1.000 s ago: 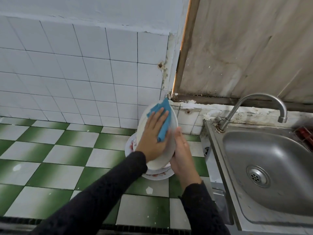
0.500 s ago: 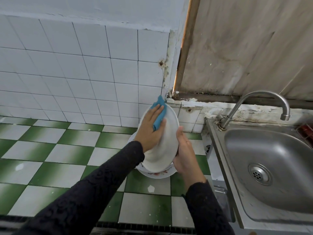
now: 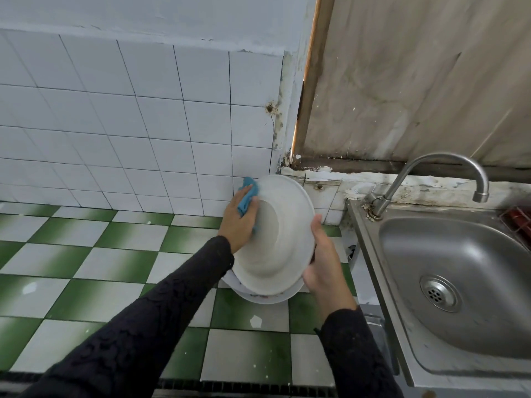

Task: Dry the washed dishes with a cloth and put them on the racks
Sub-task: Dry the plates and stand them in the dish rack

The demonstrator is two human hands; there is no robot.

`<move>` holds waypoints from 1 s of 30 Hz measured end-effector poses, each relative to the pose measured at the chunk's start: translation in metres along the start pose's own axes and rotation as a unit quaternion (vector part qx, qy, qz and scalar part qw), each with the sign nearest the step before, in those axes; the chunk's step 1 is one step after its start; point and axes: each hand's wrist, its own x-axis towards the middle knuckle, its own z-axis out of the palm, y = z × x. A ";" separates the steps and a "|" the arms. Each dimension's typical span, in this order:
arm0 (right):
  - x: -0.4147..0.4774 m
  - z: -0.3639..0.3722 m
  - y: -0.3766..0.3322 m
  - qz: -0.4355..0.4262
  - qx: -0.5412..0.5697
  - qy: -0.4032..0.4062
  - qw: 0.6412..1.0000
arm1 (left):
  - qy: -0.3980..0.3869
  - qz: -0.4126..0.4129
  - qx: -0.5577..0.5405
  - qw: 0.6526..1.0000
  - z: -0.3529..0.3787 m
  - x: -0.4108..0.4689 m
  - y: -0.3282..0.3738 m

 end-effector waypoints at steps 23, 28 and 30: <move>0.010 0.012 0.014 0.061 0.164 -0.023 0.984 | -0.105 0.294 0.332 0.890 0.028 -0.066 0.004; 0.014 0.002 0.001 0.048 0.185 0.019 0.981 | -0.146 0.362 0.387 0.836 0.018 -0.072 -0.020; 0.016 0.000 -0.004 0.030 0.210 0.034 0.977 | -0.141 0.366 0.418 0.820 0.010 -0.069 -0.031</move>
